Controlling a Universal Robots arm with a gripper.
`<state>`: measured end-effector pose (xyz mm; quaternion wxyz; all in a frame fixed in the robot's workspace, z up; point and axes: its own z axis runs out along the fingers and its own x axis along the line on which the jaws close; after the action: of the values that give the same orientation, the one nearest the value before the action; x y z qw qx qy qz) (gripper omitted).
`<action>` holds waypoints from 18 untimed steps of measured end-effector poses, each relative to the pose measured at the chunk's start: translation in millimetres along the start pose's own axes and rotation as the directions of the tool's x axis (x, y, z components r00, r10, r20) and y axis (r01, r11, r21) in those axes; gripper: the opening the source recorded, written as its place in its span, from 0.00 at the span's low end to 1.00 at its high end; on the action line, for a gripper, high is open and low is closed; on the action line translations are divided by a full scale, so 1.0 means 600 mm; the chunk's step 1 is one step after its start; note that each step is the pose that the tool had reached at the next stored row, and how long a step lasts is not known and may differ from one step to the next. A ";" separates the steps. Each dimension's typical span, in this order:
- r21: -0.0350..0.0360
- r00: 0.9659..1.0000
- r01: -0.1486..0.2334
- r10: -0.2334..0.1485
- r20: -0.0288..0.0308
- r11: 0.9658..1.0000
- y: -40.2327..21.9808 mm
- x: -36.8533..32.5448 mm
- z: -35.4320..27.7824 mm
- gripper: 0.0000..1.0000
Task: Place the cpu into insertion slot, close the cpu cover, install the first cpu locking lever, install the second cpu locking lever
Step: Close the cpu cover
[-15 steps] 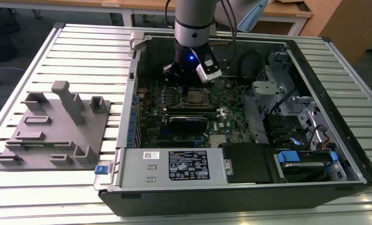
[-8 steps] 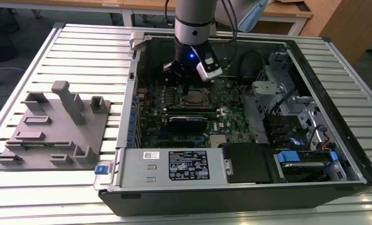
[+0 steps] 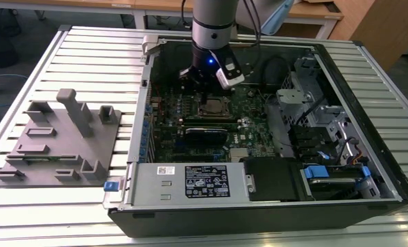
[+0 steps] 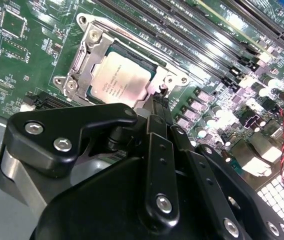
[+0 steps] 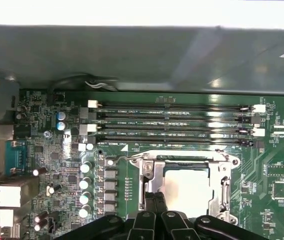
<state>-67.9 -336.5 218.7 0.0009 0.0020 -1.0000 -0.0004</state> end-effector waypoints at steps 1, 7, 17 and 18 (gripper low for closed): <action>0.000 1.000 0.000 0.000 0.000 1.000 0.000 -0.003 0.000 0.11; 0.000 1.000 0.000 0.000 0.000 1.000 0.000 -0.023 0.000 0.11; 0.000 1.000 -0.001 0.001 0.000 1.000 0.000 -0.049 0.001 0.11; 0.000 1.000 -0.004 0.004 0.000 1.000 0.000 -0.050 0.001 0.11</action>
<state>-37.9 -336.6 218.2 0.0008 0.0001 -1.0000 -0.0005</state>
